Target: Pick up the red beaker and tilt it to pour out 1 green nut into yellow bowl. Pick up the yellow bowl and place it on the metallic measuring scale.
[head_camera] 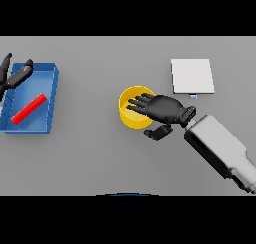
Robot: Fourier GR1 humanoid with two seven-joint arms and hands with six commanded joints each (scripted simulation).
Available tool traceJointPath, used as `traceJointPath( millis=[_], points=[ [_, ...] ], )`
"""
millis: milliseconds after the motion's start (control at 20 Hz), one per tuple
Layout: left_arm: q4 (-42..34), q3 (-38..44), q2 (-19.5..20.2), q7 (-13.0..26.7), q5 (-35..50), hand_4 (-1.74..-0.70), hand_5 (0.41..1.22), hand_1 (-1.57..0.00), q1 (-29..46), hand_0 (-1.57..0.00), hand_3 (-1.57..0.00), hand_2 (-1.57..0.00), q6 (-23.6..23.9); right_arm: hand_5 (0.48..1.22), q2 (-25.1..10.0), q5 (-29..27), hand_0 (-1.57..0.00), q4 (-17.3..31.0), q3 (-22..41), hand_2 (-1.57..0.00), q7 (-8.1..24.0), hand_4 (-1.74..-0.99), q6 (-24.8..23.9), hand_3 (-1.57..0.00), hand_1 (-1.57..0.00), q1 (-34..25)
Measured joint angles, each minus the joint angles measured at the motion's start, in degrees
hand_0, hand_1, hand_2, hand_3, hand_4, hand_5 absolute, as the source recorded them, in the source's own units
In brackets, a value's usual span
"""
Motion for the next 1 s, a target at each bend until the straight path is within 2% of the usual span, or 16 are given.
traceJointPath(
  millis=[200, 300, 500, 600, 700, 750, 800, 850, 900, 1000],
  points=[
    [0.59, 0.66, 0.24, -1.60, 0.66, -0.72, 0.688, 0.00, 0.92, 0.00, 0.00, 0.00, -0.52, 0.708, 1.11, 1.84, 0.00, 4.49, 2.41, 0.00, -0.23, -1.250, 1.70, 0.00, 0.00, -3.68],
    [0.13, 0.72, 0.36, -0.96, 0.74, -0.72, 0.684, 0.00, 0.83, 0.00, 0.00, 0.00, -0.11, 0.720, 2.03, 3.04, 0.00, 7.19, 3.89, 0.00, -0.28, -1.266, 1.93, 0.00, 0.00, -5.05],
    [1.89, 0.70, -0.54, -1.67, 0.63, -0.72, 0.688, 0.00, 0.07, 0.00, 0.00, 0.00, -0.87, 0.746, 3.14, 3.22, 0.00, 9.03, 4.89, 0.00, 0.50, -1.290, 4.83, 0.00, 0.00, -7.25],
    [0.44, 1.16, 0.47, -2.24, 1.04, -0.72, 0.686, 0.00, 0.96, 0.00, 0.00, 0.00, -0.51, 0.763, 3.10, 2.69, 0.00, 9.46, 4.74, 0.00, 0.04, -1.305, 5.77, 0.00, 0.00, -7.38],
    [0.05, 0.93, 0.58, -1.76, 1.05, -0.71, 0.686, 0.00, 1.36, 0.00, 0.00, 0.00, -0.42, 0.810, 4.11, 2.32, 0.00, 10.59, 4.23, -0.02, 1.94, -1.336, 6.16, -0.04, -0.02, -7.20],
    [0.04, 0.87, 0.74, -1.21, 0.91, -0.71, 0.689, 0.00, 1.20, 0.00, 0.00, 0.00, -0.35, 0.842, 4.32, 2.28, -0.11, 10.76, 4.23, -0.09, 2.43, -1.360, 6.37, -0.10, -0.10, -6.88],
    [-0.53, 1.07, 1.27, -1.85, 0.97, -0.71, 0.691, 0.00, 1.48, 0.00, 0.00, 0.00, -0.29, 0.873, 5.01, 2.33, -0.29, 11.06, 4.43, -0.18, 2.93, -1.387, 6.58, -0.17, -0.24, -6.93],
    [-0.34, 1.32, 1.35, -1.88, 1.28, -0.72, 0.692, 0.00, 1.49, 0.00, 0.00, 0.00, -0.52, 0.943, 5.17, 2.59, -0.54, 11.38, 4.55, -0.31, 2.67, -1.420, 6.35, -0.26, -0.47, -7.43],
    [-0.21, 1.19, 0.84, -1.52, 1.14, -0.72, 0.692, 0.00, 1.20, 0.00, 0.00, 0.00, -0.09, 0.999, 4.38, 2.75, -0.75, 10.94, 4.87, -0.48, 1.69, -1.454, 6.69, -0.35, -0.69, -7.67],
    [-0.30, 1.16, 0.70, -1.96, 1.24, -0.72, 0.693, 0.00, 1.38, 0.00, 0.00, 0.00, -0.32, 1.079, 3.71, 2.49, -1.05, 11.05, 5.02, -0.87, -0.56, -1.552, 5.81, -0.57, -1.01, -7.30]
  ],
)
